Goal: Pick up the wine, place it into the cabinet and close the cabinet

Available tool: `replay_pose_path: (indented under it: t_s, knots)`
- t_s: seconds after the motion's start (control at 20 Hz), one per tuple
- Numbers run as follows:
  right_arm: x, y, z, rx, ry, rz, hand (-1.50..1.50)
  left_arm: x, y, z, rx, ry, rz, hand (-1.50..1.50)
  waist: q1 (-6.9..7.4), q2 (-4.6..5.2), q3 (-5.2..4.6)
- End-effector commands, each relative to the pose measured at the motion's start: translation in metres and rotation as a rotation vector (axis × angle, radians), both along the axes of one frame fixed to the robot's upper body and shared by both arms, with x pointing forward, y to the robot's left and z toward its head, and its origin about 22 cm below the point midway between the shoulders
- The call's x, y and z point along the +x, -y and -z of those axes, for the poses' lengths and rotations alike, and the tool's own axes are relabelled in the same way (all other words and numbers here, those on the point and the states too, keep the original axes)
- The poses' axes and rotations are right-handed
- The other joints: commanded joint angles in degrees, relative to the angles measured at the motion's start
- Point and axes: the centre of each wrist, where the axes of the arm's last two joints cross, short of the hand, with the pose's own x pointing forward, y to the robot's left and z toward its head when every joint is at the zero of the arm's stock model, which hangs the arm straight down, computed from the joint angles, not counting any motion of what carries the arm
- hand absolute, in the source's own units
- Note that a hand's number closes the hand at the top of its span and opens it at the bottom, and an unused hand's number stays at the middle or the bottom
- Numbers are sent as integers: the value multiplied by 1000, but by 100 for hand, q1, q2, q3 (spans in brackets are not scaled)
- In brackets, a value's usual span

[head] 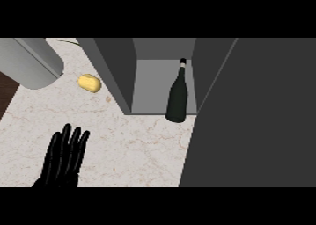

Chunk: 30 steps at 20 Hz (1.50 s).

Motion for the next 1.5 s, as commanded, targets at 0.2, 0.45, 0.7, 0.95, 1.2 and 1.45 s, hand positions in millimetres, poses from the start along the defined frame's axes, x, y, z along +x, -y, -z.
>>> replay_pose_path:
  t_s: [0.2, 0.45, 0.7, 0.95, 1.2, 1.45]
  knots:
    - [-36, -1, -13, 110, -111, -150, 150, -9, -44, -4, 2, 31, -43, -150, 13, -6, 1]
    - [-31, -36, -13, 9, -12, -308, 150, -4, -66, -25, -19, 31, -73, -150, 47, -17, -1]
    - [-49, -50, -22, 21, -21, -380, 150, 7, -97, -25, -2, 30, -103, -150, -4, -10, -5]
    - [-65, -66, -21, 27, -37, -392, 150, -1, -116, -36, 8, 34, -105, -150, -16, -34, -6]
    - [-57, -95, -9, 70, -48, -377, 150, 0, -141, -48, 34, 7, -76, -150, 43, -60, -19]
    - [-52, -117, -6, 61, 0, -346, 150, 4, -150, -37, 16, 18, -78, -150, 58, -41, -24]
